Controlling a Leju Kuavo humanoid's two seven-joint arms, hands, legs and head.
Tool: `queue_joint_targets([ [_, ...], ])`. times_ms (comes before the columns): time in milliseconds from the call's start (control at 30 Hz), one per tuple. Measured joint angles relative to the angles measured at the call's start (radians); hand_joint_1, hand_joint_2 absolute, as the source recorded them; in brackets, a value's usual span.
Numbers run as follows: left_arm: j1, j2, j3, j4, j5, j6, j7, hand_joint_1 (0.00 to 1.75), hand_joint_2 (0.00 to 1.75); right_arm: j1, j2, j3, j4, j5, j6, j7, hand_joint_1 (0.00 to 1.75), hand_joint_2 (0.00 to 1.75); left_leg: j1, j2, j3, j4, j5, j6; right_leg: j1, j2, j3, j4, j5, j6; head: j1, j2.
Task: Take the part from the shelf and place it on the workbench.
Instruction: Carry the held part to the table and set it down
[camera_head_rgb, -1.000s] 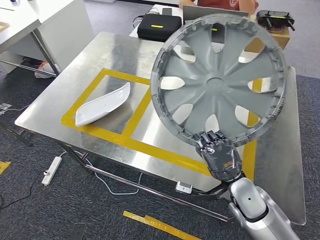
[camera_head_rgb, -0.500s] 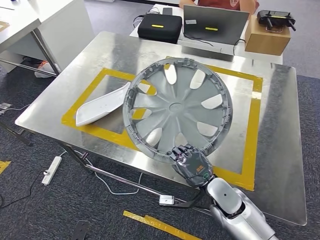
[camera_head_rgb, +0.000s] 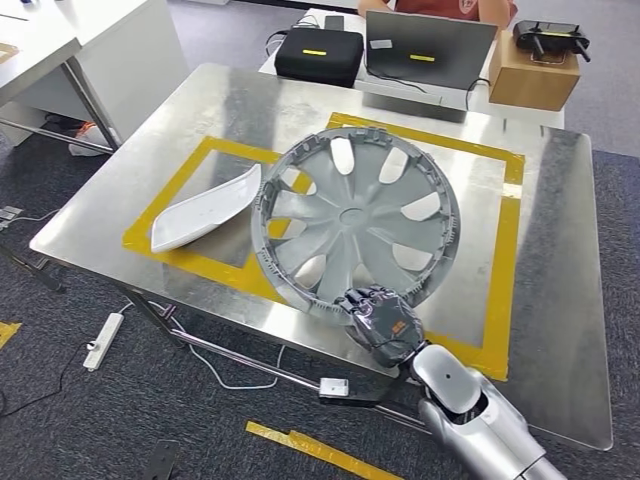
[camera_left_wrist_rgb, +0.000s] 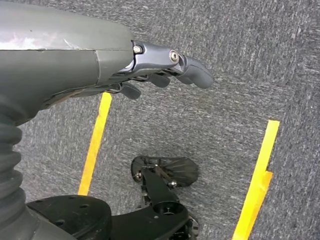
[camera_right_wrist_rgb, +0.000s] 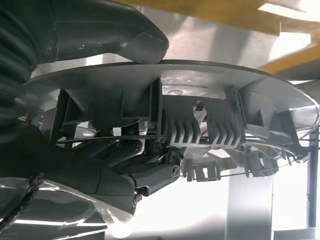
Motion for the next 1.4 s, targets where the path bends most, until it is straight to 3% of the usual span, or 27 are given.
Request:
queue_joint_targets([
  [567,0.000,0.001,-0.012,0.000,-0.007,-0.009,0.008,0.00,1.75,-0.110,0.000,-0.110,0.016,-0.075,0.097,0.000,1.75,1.75,0.000,0.000,0.000,0.001,0.000,0.000,0.000,0.000,0.000,0.000,0.000,0.000,0.000,0.000],
  [767,0.000,0.003,-0.015,0.000,-0.005,-0.021,0.008,0.00,1.75,-0.131,-0.009,-0.114,0.021,-0.154,0.222,-0.056,1.75,1.75,0.000,0.000,0.000,0.001,0.000,0.000,0.000,0.000,0.000,0.000,0.000,0.000,0.000,0.000],
  [1000,0.001,0.006,-0.016,0.000,0.005,-0.028,0.008,0.00,1.75,-0.227,-0.044,-0.041,0.090,-0.313,0.449,-0.128,1.75,1.75,0.000,0.000,-0.001,0.002,0.000,0.001,0.000,0.000,0.000,0.000,0.001,0.000,0.000,0.000],
  [1200,0.001,0.010,-0.016,0.000,0.013,-0.028,0.008,0.00,1.75,-0.315,-0.066,0.040,0.134,-0.379,0.516,-0.125,1.75,1.75,0.000,0.000,-0.001,0.003,0.001,0.001,0.000,0.001,-0.001,0.000,0.002,0.000,0.000,0.000],
  [1333,0.005,0.010,-0.016,0.000,0.023,-0.026,0.008,0.00,1.75,-0.350,-0.070,0.082,0.154,-0.401,0.493,-0.097,1.75,1.75,0.000,0.000,-0.001,0.003,0.001,0.001,0.000,0.000,-0.001,0.000,0.002,0.000,0.000,0.000],
  [1400,0.007,0.010,-0.015,0.000,0.026,-0.023,0.006,0.00,1.75,-0.356,-0.070,0.096,0.161,-0.399,0.458,-0.080,0.87,0.87,0.000,0.000,-0.001,0.003,0.000,0.001,0.000,0.000,-0.001,0.000,0.002,0.000,0.000,0.000],
])
